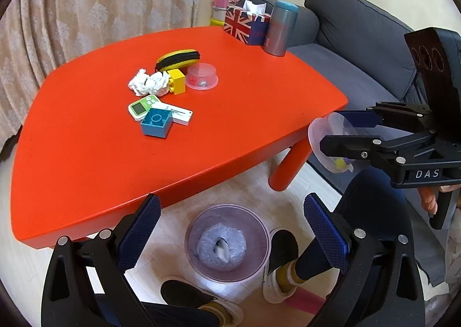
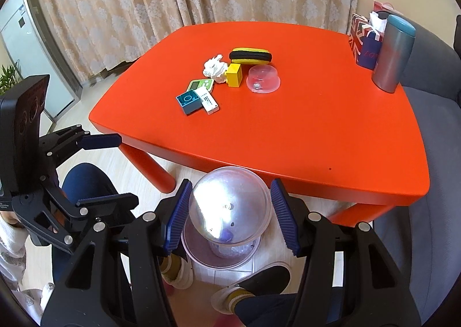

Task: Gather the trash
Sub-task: 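Open the right gripper to drop the clear dome into the bin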

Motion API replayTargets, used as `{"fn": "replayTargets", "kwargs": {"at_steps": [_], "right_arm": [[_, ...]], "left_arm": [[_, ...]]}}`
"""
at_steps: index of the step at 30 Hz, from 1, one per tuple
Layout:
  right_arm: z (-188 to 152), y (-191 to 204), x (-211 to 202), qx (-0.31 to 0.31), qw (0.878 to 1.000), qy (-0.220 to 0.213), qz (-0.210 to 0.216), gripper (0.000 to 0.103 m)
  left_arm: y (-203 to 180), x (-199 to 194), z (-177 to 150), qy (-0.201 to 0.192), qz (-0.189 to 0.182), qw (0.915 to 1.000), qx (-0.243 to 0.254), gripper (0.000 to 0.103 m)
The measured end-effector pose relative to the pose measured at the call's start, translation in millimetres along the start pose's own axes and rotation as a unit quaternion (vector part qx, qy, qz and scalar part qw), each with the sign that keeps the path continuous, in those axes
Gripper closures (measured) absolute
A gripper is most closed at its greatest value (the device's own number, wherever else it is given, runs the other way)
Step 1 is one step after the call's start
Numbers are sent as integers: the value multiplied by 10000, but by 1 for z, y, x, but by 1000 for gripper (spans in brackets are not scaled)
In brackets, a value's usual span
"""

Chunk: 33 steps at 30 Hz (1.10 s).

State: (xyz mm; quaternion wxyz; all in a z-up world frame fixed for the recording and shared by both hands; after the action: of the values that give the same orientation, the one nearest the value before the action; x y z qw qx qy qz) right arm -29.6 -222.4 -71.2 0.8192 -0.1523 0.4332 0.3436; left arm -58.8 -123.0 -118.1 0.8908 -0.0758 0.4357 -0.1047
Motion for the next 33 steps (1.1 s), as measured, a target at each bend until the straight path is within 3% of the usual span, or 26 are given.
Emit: {"fn": "replayTargets", "kwargs": {"at_steps": [24, 25, 26, 27, 33], "right_arm": [[-4, 47, 19, -444, 9977, 216, 469, 45], [-3, 49, 19, -473, 9974, 223, 486, 35], [-2, 50, 20, -471, 9975, 210, 480, 19], [-1, 50, 19, -449, 9976, 182, 490, 13], [1, 45, 20, -355, 9984, 178, 396, 7]], "left_arm": [[48, -37, -7, -291, 377, 9976, -512, 7], [49, -38, -8, -295, 387, 9975, -520, 7], [50, -39, -8, -299, 403, 9974, -526, 7], [51, -39, -8, -296, 414, 9973, -527, 7], [53, -39, -8, -286, 420, 9972, -544, 7]]}}
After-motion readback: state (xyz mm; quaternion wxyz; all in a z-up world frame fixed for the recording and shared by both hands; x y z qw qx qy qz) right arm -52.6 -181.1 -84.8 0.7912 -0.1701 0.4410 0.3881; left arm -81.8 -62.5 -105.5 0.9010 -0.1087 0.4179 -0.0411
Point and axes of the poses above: each gripper's, at about its wrist camera, not at the fingertips, and x roughly the way its jaws point, y to its left, z to its top, the point moved 7 cm from there along x, roughly the way its jaws point, and after that the axes turned 6 degrees about -z, right-handed, at the moved point
